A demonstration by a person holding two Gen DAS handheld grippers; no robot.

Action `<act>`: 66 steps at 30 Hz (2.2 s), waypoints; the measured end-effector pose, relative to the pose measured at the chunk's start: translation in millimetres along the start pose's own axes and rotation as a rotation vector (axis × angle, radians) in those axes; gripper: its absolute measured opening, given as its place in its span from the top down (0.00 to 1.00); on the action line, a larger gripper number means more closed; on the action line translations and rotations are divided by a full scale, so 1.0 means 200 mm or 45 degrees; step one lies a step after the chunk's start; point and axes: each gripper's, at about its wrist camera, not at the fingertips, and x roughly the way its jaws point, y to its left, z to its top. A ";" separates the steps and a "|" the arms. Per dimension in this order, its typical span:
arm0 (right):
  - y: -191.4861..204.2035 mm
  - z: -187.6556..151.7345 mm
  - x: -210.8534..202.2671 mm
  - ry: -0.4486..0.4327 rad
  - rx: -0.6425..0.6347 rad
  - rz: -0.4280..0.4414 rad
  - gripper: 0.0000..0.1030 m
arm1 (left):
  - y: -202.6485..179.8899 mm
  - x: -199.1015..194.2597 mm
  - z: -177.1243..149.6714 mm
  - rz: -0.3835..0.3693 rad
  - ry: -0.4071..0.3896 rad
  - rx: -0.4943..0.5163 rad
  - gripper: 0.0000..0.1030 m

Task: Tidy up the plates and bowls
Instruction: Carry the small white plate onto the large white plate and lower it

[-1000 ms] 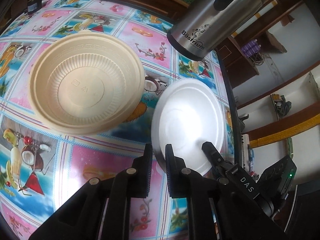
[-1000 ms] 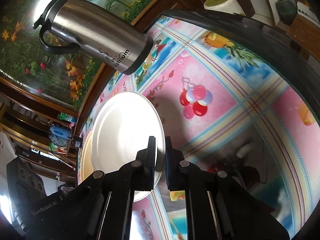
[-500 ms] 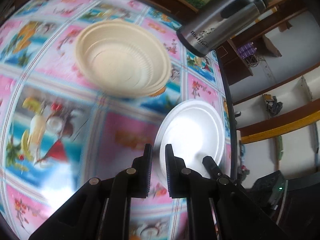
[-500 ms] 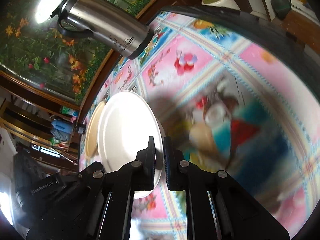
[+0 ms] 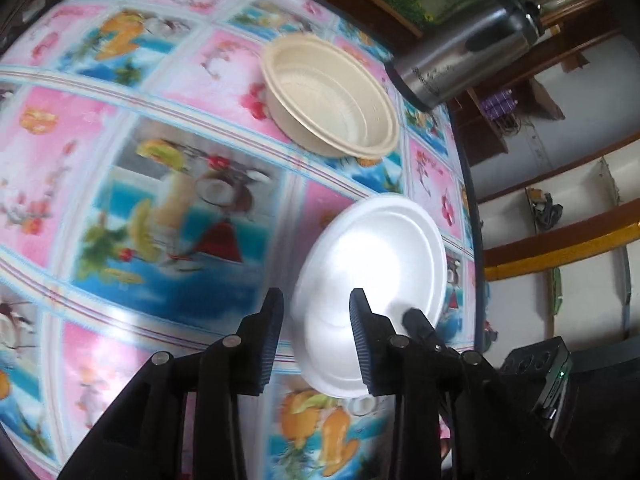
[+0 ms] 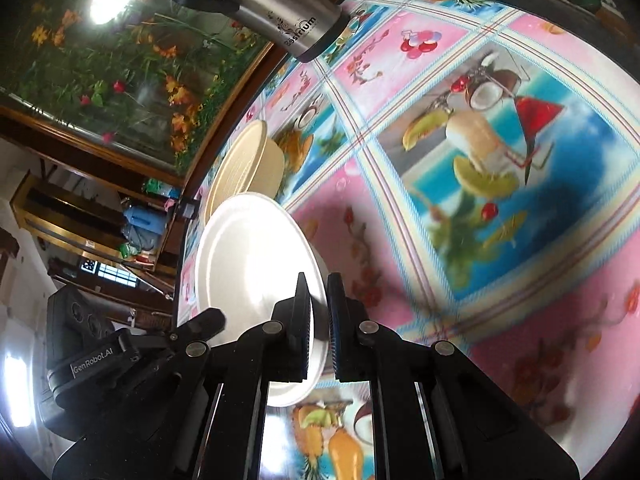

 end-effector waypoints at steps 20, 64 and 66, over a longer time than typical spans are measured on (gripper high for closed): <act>0.63 -0.36 0.07 0.152 -0.214 0.163 0.92 | 0.44 -0.77 -0.15 0.012 -0.344 0.021 0.93; 1.31 -1.11 0.64 0.370 -0.714 0.077 0.79 | 1.22 -1.34 -0.42 0.491 -0.558 -0.132 0.41; 1.32 -1.14 0.67 0.385 -0.755 0.045 0.79 | 1.19 -1.32 -0.41 0.479 -0.552 -0.119 0.41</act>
